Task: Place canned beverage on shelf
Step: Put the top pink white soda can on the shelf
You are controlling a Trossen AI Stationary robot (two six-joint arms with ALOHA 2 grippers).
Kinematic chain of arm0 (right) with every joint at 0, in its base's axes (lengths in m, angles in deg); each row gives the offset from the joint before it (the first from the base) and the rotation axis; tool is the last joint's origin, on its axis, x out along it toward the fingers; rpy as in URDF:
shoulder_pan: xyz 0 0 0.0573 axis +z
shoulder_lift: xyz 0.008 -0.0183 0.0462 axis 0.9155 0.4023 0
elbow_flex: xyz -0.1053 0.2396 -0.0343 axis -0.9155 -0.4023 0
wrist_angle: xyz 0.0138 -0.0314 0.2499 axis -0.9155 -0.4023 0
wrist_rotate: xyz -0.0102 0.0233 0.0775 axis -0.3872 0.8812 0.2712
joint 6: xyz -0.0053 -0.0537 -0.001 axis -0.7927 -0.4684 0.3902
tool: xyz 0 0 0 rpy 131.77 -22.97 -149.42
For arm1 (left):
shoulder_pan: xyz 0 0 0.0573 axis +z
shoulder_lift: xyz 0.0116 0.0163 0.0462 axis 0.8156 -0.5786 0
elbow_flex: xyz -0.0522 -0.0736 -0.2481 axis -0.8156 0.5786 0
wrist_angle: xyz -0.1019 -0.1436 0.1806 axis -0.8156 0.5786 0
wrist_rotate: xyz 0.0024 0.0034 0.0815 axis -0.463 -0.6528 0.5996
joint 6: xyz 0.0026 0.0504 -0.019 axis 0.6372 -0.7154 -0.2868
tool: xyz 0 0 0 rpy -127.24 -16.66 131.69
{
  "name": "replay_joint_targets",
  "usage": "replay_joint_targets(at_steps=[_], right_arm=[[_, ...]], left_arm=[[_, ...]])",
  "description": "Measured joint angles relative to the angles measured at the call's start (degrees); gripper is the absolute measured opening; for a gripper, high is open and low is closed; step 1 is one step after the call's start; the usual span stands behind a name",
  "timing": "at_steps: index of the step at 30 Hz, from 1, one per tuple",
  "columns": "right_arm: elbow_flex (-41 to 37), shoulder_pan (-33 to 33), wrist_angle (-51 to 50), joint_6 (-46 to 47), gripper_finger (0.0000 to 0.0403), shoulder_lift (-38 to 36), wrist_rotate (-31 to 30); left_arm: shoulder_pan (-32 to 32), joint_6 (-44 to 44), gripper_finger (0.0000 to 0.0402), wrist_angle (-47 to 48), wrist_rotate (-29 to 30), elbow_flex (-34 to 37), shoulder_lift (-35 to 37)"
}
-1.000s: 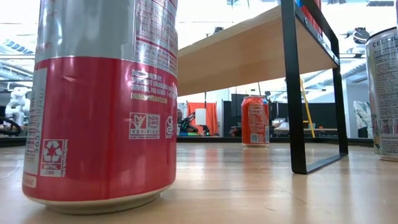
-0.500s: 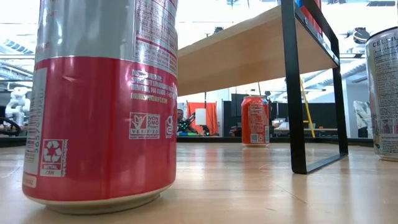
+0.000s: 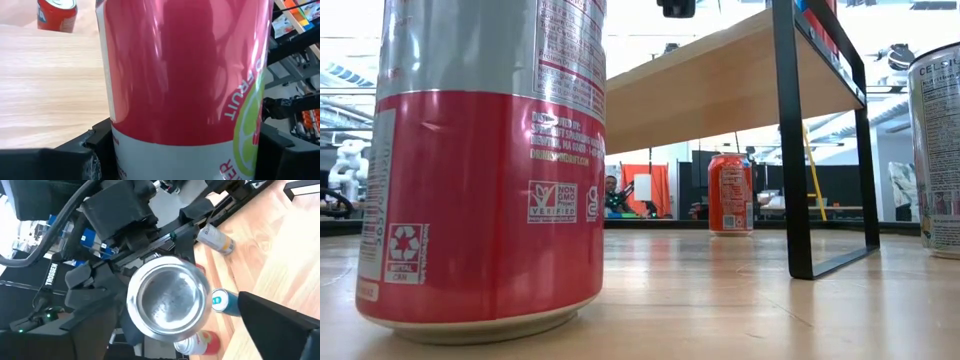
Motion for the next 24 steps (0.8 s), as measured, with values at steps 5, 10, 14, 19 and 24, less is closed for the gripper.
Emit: replay_joint_targets(at_steps=[5,10,14,19,24], right_arm=[[0.0,0.1,0.2,-0.4,0.0394,0.4,0.1],[0.0,1.0,1.2,-0.6,0.0399,2.1,1.0],[-0.1,1.9,1.7,-0.8,0.0396,3.0,2.8],[0.0,2.3,2.4,-2.5,0.0395,2.8,2.9],[0.0,2.3,2.3,-2.5,0.0393,2.8,2.5]], left_arm=[[0.4,-0.4,0.0297,0.0,0.0,0.0,0.0],[1.1,-2.6,0.0297,-0.9,-0.2,0.0,-0.2],[2.1,-2.9,0.0297,-1.1,-1.0,0.0,-0.2],[2.8,-3.0,0.0297,-1.0,-1.3,0.0,-0.2],[3.1,-3.1,0.0297,-1.0,-1.4,0.0,-0.2]])
